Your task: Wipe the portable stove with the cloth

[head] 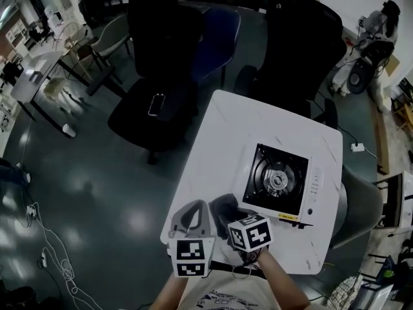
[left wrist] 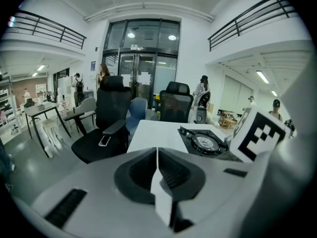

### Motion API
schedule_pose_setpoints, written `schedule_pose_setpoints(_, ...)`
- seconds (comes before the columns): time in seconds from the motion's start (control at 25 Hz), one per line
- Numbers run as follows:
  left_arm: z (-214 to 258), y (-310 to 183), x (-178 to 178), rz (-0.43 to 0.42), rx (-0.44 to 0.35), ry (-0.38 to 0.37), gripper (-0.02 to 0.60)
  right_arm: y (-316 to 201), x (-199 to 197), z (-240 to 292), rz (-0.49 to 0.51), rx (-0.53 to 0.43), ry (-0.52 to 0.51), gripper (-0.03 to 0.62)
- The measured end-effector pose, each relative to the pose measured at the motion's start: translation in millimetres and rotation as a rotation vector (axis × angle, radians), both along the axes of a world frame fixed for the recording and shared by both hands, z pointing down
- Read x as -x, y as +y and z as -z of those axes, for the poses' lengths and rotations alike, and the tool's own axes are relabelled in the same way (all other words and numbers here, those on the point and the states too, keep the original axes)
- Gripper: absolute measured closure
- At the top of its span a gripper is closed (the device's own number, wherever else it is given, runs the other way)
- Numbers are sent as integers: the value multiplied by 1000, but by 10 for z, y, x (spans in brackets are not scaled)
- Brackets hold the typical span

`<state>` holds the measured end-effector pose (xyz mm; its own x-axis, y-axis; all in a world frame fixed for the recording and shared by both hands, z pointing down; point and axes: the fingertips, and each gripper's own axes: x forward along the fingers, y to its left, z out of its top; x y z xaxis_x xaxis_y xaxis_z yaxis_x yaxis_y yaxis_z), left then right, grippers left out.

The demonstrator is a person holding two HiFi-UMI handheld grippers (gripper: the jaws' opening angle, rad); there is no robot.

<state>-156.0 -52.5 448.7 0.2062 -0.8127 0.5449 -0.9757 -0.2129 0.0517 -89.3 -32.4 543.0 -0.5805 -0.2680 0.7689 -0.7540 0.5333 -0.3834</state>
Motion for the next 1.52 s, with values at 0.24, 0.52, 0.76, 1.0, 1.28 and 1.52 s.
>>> schedule_pose_setpoints(0.24,88,-84,103,39,-26,2,561,-266,160,523,-46,-142,-96,493)
schedule_pose_setpoints(0.52,207,-194,77,43,-56,3,561,-516,91,978,-126,-295,-142,493)
schedule_pose_setpoints(0.76,234,-242,39,38,-68,11,561,-522,44,1083,-159,-308,-176,493)
schedule_pose_setpoints(1.0,263,-281,24,26,-77,15,561,-529,-5,1136,-190,-339,-183,493)
schedule_pose_setpoints(1.28,306,-343,39,22,-89,11,561,-558,-35,1109,-212,-344,-174,493)
schedule_pose_setpoints(1.52,302,-368,9,14,-90,14,561,-568,-42,1083,-219,-336,-173,493)
